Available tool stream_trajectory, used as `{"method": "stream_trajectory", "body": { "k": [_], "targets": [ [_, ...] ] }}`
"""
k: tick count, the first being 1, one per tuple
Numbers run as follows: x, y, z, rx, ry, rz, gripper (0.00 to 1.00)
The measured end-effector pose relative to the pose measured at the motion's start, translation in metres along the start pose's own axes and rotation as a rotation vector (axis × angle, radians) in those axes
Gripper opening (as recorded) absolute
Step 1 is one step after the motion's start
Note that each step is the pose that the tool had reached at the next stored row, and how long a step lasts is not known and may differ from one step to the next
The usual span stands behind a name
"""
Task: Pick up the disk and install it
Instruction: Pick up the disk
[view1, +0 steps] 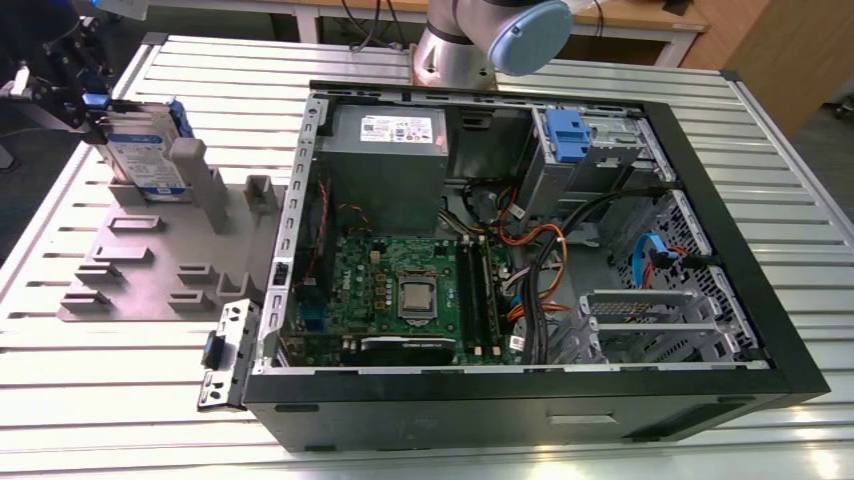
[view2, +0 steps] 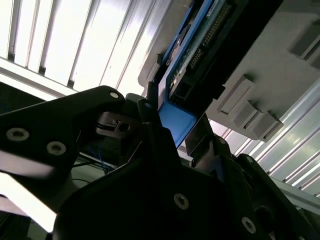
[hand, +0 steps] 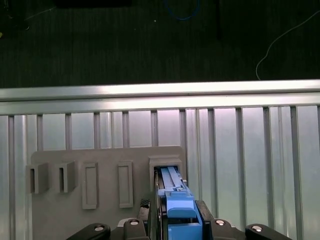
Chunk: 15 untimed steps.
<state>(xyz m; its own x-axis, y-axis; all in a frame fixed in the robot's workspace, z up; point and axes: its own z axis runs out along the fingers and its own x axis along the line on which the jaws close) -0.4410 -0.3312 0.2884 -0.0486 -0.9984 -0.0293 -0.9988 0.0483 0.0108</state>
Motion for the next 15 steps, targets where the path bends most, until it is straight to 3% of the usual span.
{"method": "stream_trajectory", "body": {
  "k": [15],
  "targets": [
    [-0.0024,-0.0008,0.0002,-0.0001,0.0001,0.000,0.47]
  ]
}}
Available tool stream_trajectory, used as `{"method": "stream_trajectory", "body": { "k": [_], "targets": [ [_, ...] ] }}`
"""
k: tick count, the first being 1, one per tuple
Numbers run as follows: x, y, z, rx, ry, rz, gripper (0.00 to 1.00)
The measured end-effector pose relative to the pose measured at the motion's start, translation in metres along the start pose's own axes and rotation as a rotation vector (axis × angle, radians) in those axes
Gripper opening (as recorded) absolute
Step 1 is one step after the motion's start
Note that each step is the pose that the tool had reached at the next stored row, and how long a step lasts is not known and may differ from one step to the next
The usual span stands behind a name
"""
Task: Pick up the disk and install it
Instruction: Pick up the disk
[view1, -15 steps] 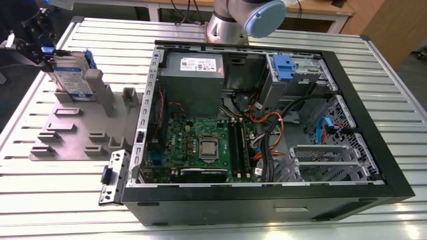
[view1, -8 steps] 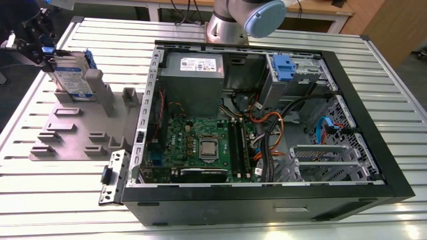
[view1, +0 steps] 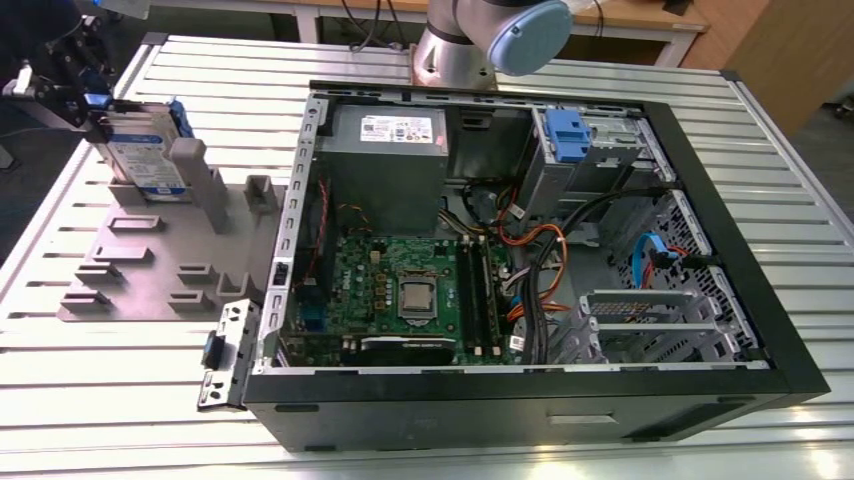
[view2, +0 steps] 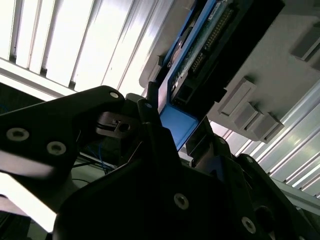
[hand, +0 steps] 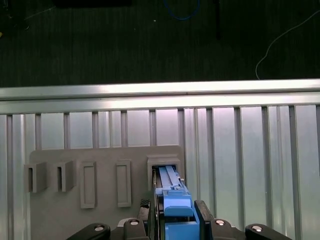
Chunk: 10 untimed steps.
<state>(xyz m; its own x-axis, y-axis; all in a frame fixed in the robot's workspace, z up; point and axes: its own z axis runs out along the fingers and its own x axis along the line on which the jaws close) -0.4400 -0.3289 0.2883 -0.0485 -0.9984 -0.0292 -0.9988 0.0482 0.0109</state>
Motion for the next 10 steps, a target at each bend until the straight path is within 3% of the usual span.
{"method": "stream_trajectory", "body": {
  "k": [7,8,10],
  "targets": [
    [-0.0002,0.0000,-0.0001,-0.0001,0.0001,0.000,0.45],
    [-0.0003,0.0000,0.0000,-0.0001,0.0001,0.000,0.38],
    [-0.0004,0.0000,0.0000,-0.0001,0.0001,0.000,0.38]
  ]
}}
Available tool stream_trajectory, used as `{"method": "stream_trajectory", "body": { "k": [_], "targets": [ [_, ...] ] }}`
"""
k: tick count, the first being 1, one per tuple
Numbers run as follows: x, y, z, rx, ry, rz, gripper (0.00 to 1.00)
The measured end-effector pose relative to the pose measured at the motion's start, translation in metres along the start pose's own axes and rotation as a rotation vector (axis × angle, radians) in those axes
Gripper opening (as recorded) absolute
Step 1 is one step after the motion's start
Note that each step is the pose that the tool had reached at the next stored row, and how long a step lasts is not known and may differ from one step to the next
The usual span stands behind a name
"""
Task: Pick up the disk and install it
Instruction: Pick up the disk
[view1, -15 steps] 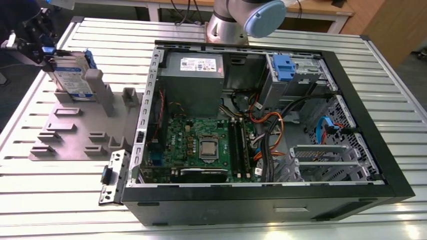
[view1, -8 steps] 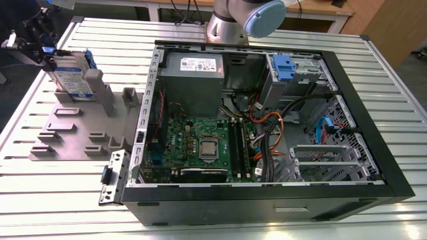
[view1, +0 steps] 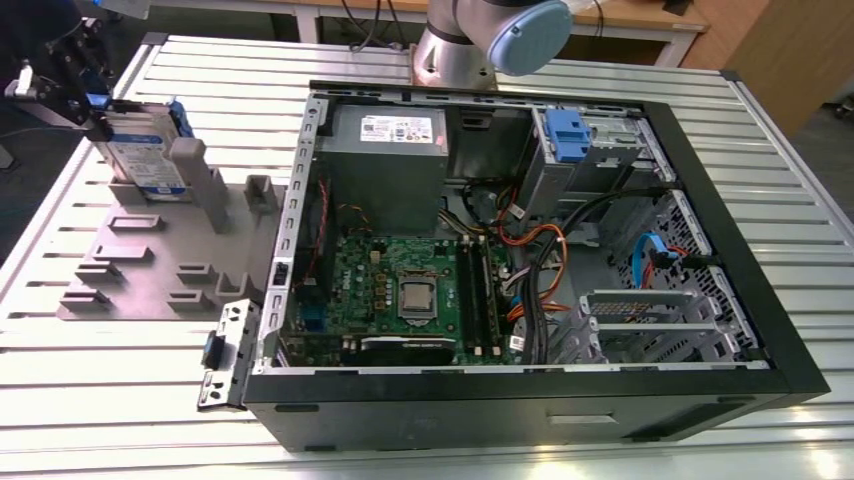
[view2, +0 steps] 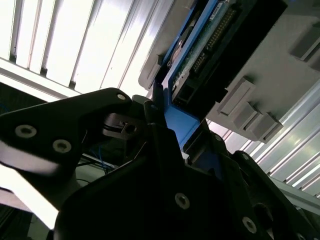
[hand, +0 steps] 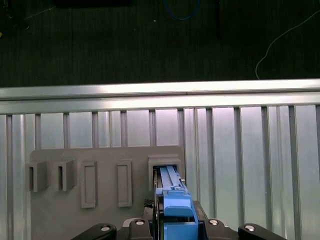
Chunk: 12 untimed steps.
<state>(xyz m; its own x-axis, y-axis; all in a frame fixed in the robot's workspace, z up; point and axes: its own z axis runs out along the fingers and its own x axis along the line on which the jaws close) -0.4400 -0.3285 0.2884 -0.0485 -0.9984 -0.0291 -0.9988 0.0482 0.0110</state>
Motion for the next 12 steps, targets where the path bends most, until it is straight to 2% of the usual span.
{"method": "stream_trajectory", "body": {
  "k": [12],
  "targets": [
    [-0.0009,0.0000,0.0001,0.0000,0.0008,0.000,0.37]
  ]
}}
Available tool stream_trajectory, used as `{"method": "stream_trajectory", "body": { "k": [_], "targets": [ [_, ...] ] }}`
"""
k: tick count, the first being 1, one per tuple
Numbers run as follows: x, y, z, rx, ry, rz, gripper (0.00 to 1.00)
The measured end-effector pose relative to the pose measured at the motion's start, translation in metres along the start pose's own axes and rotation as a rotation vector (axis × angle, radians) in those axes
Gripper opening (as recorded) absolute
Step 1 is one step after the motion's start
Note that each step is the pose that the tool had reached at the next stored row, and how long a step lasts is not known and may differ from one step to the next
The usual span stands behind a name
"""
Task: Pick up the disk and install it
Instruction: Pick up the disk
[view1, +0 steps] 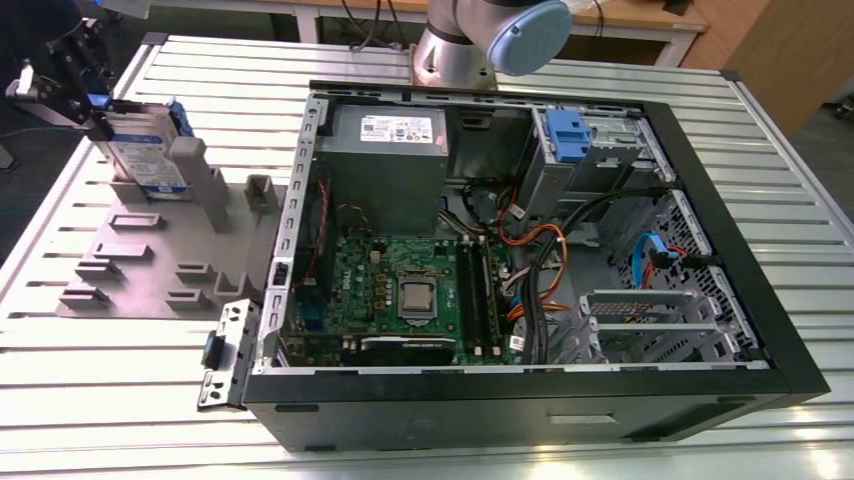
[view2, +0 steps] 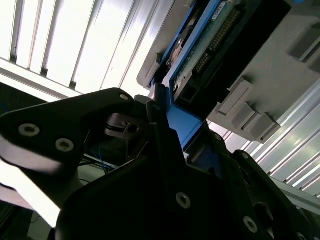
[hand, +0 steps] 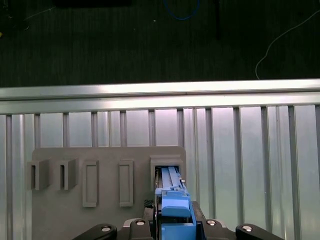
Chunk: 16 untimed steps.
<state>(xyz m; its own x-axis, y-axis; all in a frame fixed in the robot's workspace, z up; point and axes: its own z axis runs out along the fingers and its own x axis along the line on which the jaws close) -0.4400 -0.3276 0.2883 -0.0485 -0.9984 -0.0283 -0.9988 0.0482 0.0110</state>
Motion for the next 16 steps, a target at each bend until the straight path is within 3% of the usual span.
{"method": "stream_trajectory", "body": {
  "k": [16],
  "targets": [
    [-0.0041,0.0002,0.0002,0.0003,0.0016,0.000,0.38]
  ]
}}
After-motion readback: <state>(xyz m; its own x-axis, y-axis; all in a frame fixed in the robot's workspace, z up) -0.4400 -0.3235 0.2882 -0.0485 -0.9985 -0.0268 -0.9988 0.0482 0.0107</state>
